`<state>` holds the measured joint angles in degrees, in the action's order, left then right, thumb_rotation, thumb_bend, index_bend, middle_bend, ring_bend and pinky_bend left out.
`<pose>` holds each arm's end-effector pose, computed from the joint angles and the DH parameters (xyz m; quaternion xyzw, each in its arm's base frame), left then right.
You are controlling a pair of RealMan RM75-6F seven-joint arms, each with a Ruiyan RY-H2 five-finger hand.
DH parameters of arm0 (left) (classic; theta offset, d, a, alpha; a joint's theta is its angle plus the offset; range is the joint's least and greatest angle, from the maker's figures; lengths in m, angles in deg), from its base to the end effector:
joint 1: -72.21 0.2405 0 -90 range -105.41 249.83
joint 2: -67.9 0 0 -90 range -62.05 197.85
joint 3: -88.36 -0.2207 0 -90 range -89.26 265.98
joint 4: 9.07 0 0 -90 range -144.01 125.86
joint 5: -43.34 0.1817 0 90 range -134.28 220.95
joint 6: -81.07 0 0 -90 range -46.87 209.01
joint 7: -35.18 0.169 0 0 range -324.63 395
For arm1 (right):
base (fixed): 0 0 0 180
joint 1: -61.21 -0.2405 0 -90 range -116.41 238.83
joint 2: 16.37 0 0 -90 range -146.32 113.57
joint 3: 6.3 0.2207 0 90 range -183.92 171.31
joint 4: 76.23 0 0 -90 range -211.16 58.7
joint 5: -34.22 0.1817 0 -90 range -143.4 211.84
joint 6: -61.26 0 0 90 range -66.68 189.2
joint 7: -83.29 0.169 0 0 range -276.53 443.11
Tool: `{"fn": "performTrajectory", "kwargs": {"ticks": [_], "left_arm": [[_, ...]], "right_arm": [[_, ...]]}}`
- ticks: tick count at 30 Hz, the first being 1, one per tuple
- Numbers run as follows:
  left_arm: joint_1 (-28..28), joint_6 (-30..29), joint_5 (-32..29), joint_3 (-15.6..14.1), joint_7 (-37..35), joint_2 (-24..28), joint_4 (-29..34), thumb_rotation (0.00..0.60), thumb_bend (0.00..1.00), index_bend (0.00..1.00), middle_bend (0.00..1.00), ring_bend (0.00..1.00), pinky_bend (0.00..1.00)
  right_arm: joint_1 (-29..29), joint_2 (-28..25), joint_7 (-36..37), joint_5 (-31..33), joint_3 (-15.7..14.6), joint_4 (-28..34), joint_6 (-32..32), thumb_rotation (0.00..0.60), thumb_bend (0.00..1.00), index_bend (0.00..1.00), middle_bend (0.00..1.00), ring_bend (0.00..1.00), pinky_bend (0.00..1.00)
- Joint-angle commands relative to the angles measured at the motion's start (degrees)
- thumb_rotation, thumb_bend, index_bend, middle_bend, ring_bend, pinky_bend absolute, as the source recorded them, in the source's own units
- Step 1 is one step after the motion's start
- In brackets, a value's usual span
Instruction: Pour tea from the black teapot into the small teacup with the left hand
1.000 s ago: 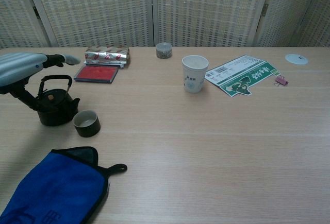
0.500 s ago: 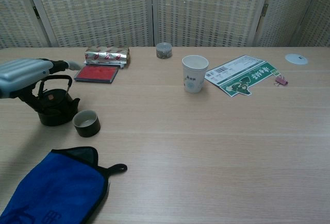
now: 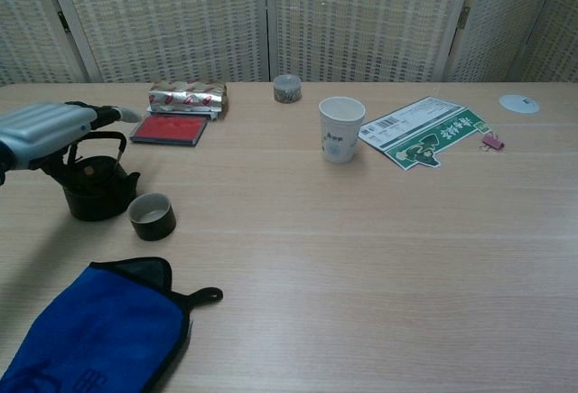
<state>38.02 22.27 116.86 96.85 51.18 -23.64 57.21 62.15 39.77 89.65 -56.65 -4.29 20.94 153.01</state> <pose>-0.2024 0.3443 0.0237 -0.7294 -0.3152 -0.3173 0.5175 -0.2597 -0.1707 0.2096 0.5720 -0.3848 0.4225 0.5885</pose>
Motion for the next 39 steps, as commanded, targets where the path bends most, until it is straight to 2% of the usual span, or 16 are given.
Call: {"fn": "performTrajectory", "kwargs": {"ticks": [1,17,21,23,28,30,32,34,39], "left_arm": [[-0.55,0.13,0.28,-0.12,0.20,-0.79,-1.81,0.600,0.20,0.07,0.09,0.12,0.06],[-2.15,1.68,-0.91,0.36,1.79,-2.64,-9.69,0.600,0.20,0.07,0.09,0.12,0.05],[-2.14,3.29,-2.50,0.68,2.63,-0.93,-7.72,0.600,0.20,0.07,0.09,0.12,0.05],[-1.88,4.91,-4.47,1.22,2.59,1.28,-4.04,0.590,0.20,0.07,0.09,0.12,0.04],[-1.81,7.63,-8.15,2.62,2.02,7.04,5.06,0.491,0.20,0.07,0.09,0.12,0.03],[-2.16,8.06,-8.88,3.25,1.65,8.71,7.54,0.429,0.21,0.08,0.09,0.12,0.03],[-2.72,8.40,-9.32,3.82,1.21,9.63,8.83,0.372,0.22,0.11,0.09,0.12,0.03],[-3.26,8.50,-9.57,4.40,0.48,9.77,9.11,0.344,0.24,0.14,0.09,0.12,0.03],[-5.23,9.94,-10.86,5.64,-1.59,8.38,6.89,0.177,0.27,0.22,0.18,0.14,0.03]], "right_arm": [[0.05,-0.03,-0.11,0.04,0.00,0.10,0.04,0.600,0.14,0.42,0.34,0.27,0.27],[0.07,-0.02,-0.35,0.37,0.17,0.22,-0.20,0.600,0.14,0.42,0.34,0.27,0.27],[0.09,0.04,-0.18,0.42,0.19,0.07,-0.21,0.600,0.14,0.42,0.34,0.27,0.27],[0.10,0.10,-0.04,0.41,0.18,-0.08,-0.22,0.600,0.14,0.42,0.34,0.27,0.27],[0.14,0.31,0.39,0.41,0.16,-0.51,-0.21,0.600,0.14,0.42,0.34,0.27,0.27],[0.11,0.41,0.55,0.42,0.16,-0.68,-0.29,0.600,0.14,0.42,0.34,0.27,0.27],[0.11,0.51,0.70,0.38,0.17,-0.81,-0.26,0.600,0.14,0.42,0.34,0.27,0.27],[0.12,0.60,0.83,0.36,0.17,-0.92,-0.23,0.600,0.14,0.42,0.34,0.27,0.27],[0.12,0.71,1.04,0.45,0.15,-1.16,-0.35,0.600,0.14,0.42,0.34,0.27,0.27]]}}
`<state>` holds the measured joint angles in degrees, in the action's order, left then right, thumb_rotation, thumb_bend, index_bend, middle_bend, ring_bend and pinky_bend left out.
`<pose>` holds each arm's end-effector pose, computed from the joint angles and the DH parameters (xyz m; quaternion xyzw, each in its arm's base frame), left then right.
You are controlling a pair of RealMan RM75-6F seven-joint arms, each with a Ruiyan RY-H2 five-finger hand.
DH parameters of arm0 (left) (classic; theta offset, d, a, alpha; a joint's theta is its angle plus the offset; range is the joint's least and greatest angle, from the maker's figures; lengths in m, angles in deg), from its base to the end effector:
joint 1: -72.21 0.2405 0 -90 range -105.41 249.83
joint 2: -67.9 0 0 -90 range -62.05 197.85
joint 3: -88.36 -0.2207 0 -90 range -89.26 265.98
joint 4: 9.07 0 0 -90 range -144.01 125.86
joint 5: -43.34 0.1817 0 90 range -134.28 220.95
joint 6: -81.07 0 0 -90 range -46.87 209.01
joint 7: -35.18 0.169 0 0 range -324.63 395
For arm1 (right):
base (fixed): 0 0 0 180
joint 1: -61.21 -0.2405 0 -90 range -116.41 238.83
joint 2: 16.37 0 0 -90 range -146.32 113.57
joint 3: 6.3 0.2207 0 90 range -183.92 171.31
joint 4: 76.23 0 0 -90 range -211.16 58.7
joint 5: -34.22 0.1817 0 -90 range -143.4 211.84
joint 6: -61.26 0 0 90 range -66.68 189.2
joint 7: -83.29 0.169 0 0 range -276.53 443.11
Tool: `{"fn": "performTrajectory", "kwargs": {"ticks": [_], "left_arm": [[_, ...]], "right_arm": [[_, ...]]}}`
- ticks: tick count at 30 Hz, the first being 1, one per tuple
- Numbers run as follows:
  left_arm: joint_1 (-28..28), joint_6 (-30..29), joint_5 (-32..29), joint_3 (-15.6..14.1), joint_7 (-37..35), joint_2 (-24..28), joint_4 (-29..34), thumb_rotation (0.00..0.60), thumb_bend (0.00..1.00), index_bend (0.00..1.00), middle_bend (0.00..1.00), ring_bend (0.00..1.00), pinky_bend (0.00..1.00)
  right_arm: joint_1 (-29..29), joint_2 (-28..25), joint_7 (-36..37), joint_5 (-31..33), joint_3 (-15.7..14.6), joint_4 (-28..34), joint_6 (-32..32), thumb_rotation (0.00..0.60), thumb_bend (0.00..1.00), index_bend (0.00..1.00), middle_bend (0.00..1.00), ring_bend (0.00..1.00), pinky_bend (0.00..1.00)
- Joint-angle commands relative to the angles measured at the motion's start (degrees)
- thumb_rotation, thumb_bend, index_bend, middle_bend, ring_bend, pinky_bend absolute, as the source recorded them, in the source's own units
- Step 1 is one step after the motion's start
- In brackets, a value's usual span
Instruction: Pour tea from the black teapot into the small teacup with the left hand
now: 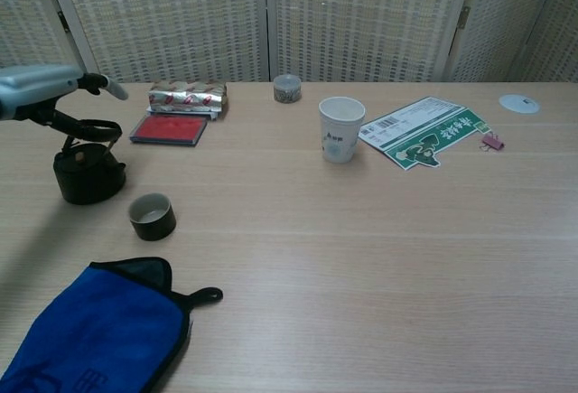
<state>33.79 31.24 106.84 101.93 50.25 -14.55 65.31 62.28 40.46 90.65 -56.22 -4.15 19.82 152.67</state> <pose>-0.1906 0.3738 0.0591 -0.7061 -0.3794 -0.3175 0.5066 -0.2642 -0.1705 0.2080 0.5679 -0.3906 0.4224 0.5886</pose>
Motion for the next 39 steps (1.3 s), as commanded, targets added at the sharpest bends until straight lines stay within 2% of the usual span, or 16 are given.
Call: {"fn": "performTrajectory", "kwargs": {"ticks": [1,3,10,25,39], "left_arm": [[-1.56,1.63,-1.49,0.75,-0.67,-1.06,-1.89,0.143,0.27,0.23,0.19,0.15,0.03],[-2.40,2.55,-2.55,1.00,-0.48,-1.60,-2.89,0.085,0.27,0.25,0.22,0.15,0.02],[-5.35,4.79,-5.67,1.11,1.80,-3.91,-7.56,0.043,0.28,0.28,0.26,0.15,0.00],[-9.11,7.99,-13.15,-1.11,10.00,-9.65,-18.56,0.042,0.28,0.29,0.30,0.15,0.00],[-8.99,6.92,-14.15,-2.20,11.90,-9.54,-19.10,0.040,0.28,0.30,0.38,0.21,0.00]], "right_arm": [[0.00,0.05,0.07,0.08,0.01,-0.09,-0.05,0.600,0.14,0.42,0.34,0.27,0.27],[-0.02,0.06,0.10,0.14,0.02,-0.13,-0.13,0.600,0.14,0.42,0.34,0.27,0.27],[-0.09,-0.01,0.00,0.20,0.01,-0.08,-0.36,0.600,0.14,0.42,0.34,0.27,0.27],[0.35,-0.07,0.02,0.77,-0.07,-0.18,-0.24,0.600,0.14,0.42,0.34,0.27,0.27],[0.15,0.23,0.49,0.90,0.05,-0.78,-0.65,0.600,0.14,0.42,0.34,0.27,0.27]]}}
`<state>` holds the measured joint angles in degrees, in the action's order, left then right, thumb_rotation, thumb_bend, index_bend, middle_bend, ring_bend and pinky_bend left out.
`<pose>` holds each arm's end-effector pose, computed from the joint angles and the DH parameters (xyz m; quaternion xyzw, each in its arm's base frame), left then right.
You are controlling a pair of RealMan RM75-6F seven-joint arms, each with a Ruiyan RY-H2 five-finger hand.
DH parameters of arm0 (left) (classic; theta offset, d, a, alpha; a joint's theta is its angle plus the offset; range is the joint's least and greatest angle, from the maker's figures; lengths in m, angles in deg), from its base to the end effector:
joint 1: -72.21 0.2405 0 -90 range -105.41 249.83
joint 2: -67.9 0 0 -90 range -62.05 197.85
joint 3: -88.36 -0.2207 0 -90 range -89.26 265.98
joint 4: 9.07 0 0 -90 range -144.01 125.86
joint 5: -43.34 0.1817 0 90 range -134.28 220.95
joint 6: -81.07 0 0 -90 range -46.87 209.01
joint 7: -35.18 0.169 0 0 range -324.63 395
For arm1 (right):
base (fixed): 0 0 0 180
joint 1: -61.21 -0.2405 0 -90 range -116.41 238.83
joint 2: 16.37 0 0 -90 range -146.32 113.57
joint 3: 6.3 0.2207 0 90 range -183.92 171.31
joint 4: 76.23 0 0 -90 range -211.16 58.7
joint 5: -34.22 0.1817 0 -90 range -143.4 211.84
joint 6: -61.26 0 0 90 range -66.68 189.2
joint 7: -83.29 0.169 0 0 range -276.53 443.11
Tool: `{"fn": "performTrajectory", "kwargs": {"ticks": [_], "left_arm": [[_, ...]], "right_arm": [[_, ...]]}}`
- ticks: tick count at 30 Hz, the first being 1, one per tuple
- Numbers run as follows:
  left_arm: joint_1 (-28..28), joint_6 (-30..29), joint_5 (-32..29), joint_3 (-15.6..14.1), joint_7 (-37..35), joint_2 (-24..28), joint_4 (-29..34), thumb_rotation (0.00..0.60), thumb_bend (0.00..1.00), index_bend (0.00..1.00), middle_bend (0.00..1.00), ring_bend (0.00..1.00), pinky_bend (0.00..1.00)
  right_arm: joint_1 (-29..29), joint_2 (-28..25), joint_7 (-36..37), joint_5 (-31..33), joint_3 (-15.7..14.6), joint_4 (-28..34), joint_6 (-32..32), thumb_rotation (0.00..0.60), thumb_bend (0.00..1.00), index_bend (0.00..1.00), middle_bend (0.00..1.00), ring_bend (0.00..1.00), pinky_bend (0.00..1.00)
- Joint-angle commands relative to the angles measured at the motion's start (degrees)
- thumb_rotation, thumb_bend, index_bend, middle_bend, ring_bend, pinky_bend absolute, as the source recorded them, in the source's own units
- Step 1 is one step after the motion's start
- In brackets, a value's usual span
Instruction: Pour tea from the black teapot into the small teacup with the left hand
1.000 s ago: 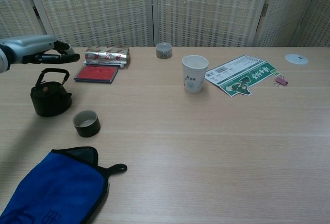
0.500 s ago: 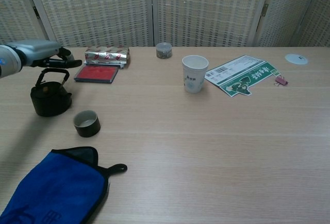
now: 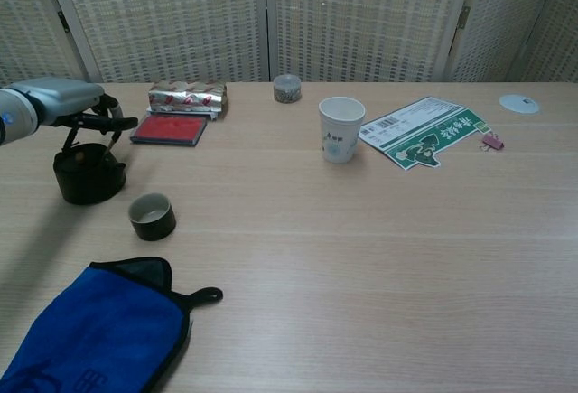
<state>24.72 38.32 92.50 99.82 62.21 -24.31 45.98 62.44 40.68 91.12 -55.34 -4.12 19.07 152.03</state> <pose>-0.2109 0.4170 0.0367 -0.7137 -0.3535 -0.2098 0.5671 -0.2698 -0.1699 0.2077 0.5645 -0.3970 0.4155 0.5925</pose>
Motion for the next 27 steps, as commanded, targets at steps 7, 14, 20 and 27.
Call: {"fn": "performTrajectory", "kwargs": {"ticks": [7,14,20,27], "left_arm": [[0.57,-1.14,1.19,-0.67,-0.15,1.45,1.91,0.042,0.28,0.31,0.44,0.26,0.00],[1.72,-3.55,3.50,-0.91,-1.71,3.97,5.46,0.040,0.28,0.32,0.49,0.30,0.00],[3.80,-6.26,6.07,-1.69,-3.40,7.87,10.78,0.044,0.28,0.33,0.53,0.33,0.00],[6.77,-9.73,8.52,-3.21,-4.19,12.42,17.19,0.043,0.28,0.33,0.53,0.33,0.00]], "right_arm": [[-0.05,0.19,0.35,-0.08,0.08,-0.31,0.06,0.600,0.14,0.42,0.34,0.27,0.27],[-0.13,0.34,0.59,-0.28,0.10,-0.53,0.08,0.600,0.14,0.42,0.34,0.27,0.27],[-0.26,0.24,0.56,-0.63,0.12,-0.37,0.15,0.600,0.14,0.42,0.34,0.27,0.27],[-0.34,0.20,0.15,-1.27,0.02,0.11,0.38,0.600,0.14,0.42,0.34,0.27,0.27]]}}
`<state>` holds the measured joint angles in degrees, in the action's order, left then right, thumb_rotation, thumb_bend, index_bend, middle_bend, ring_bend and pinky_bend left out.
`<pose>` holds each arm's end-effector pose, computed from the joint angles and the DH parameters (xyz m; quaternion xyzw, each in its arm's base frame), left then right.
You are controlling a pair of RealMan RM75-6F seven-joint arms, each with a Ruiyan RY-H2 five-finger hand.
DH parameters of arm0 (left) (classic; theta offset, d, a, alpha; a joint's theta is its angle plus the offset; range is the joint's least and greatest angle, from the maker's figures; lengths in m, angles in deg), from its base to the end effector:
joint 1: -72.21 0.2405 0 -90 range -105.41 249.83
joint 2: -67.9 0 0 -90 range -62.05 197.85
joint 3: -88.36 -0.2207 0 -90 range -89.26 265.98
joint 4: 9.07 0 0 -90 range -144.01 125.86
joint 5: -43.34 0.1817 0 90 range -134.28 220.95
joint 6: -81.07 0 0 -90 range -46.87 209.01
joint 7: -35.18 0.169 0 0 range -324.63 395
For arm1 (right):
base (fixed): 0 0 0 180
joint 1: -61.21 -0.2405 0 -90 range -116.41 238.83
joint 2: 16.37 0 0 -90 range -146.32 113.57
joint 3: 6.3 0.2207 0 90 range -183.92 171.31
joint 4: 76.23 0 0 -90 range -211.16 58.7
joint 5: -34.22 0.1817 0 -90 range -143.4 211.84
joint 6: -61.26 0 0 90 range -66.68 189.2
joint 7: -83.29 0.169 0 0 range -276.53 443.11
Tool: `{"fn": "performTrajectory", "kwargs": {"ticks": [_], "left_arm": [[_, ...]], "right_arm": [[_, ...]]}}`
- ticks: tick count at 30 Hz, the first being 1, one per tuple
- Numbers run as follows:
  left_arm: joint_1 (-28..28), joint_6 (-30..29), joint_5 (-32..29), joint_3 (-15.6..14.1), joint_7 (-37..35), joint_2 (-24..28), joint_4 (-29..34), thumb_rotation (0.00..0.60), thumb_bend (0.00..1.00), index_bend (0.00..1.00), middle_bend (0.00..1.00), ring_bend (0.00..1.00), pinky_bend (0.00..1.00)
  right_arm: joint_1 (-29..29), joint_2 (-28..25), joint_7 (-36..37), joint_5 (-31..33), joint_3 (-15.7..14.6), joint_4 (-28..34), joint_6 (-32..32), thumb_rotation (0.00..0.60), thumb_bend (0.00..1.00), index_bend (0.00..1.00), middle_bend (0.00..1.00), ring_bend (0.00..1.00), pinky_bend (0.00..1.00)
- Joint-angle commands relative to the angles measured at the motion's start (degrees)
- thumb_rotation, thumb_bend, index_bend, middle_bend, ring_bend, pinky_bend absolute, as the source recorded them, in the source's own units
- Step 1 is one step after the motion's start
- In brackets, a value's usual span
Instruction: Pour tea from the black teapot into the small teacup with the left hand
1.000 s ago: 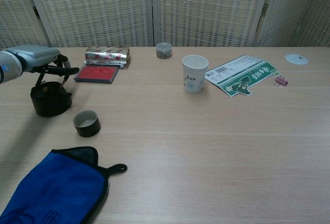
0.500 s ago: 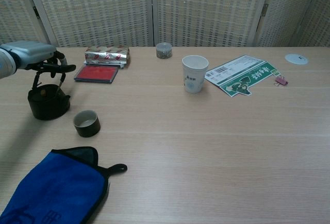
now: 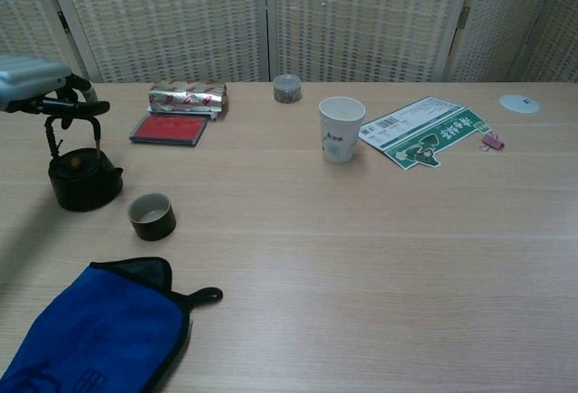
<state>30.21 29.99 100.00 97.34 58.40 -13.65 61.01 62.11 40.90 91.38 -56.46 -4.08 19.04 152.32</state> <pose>-0.2106 0.3873 0.0739 -0.7175 -0.3272 -0.2472 0.5630 -0.2653 -0.1716 0.2061 0.5693 -0.3926 0.4244 0.5845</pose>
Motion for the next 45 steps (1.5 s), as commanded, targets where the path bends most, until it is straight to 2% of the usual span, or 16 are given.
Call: {"fn": "performTrajectory", "kwargs": {"ticks": [1,8,16,18,20,22,23,29,35,41,45], "left_arm": [[1.62,-1.76,1.21,-0.91,-0.37,2.37,3.03,0.043,0.28,0.33,0.53,0.34,0.00],[4.41,-4.68,3.42,-2.36,-1.18,6.34,8.90,0.041,0.28,0.33,0.53,0.34,0.00],[6.53,-7.32,5.95,-3.15,-2.63,8.53,12.43,0.047,0.28,0.33,0.53,0.33,0.00],[7.28,-8.39,7.11,-3.07,-4.43,8.66,13.04,0.085,0.27,0.33,0.53,0.32,0.00],[8.06,-9.53,8.71,-3.23,-6.23,8.61,13.25,0.185,0.27,0.33,0.52,0.30,0.00],[8.56,-10.30,10.24,-3.73,-6.87,8.42,12.88,0.331,0.26,0.32,0.48,0.27,0.00],[8.80,-10.49,10.97,-4.04,-7.10,8.31,12.71,0.350,0.26,0.31,0.46,0.26,0.00],[9.48,-10.54,12.71,-5.28,-6.07,7.70,12.78,0.411,0.26,0.22,0.31,0.22,0.00],[9.65,-9.64,12.72,-6.03,-3.74,7.32,13.65,0.503,0.26,0.17,0.26,0.19,0.00],[9.91,-9.29,12.33,-6.17,-2.30,7.61,15.61,0.522,0.26,0.14,0.23,0.17,0.00],[9.72,-8.68,11.90,-6.02,-1.72,6.41,14.59,0.535,0.26,0.14,0.23,0.16,0.00]], "right_arm": [[-0.02,-0.05,-0.18,-0.28,-0.03,0.26,0.15,0.600,0.14,0.42,0.34,0.27,0.27],[-0.05,-0.17,-0.72,-1.02,-0.17,0.97,0.50,0.600,0.14,0.42,0.34,0.27,0.27],[-0.15,-0.30,-1.16,-1.41,-0.18,1.45,0.66,0.600,0.14,0.42,0.34,0.27,0.27],[-0.15,-0.33,-1.20,-1.49,-0.19,1.53,0.74,0.600,0.14,0.42,0.34,0.27,0.27],[-0.15,-0.31,-1.22,-1.42,-0.20,1.52,0.71,0.600,0.14,0.42,0.34,0.27,0.27],[-0.19,-0.28,-1.21,-1.31,-0.21,1.47,0.56,0.600,0.14,0.42,0.34,0.27,0.27],[-0.22,-0.25,-1.22,-1.26,-0.21,1.45,0.49,0.600,0.14,0.42,0.34,0.27,0.27],[-0.24,-0.24,-1.12,-1.00,-0.14,1.30,0.45,0.600,0.14,0.42,0.34,0.27,0.27],[-0.16,-0.24,-0.95,-0.65,-0.13,1.12,0.40,0.600,0.14,0.42,0.34,0.27,0.27],[-0.11,-0.25,-0.91,-0.44,-0.17,1.09,0.28,0.600,0.14,0.42,0.34,0.27,0.27],[-0.23,-0.13,-0.89,-0.49,-0.19,1.02,0.10,0.600,0.14,0.42,0.34,0.27,0.27]]}}
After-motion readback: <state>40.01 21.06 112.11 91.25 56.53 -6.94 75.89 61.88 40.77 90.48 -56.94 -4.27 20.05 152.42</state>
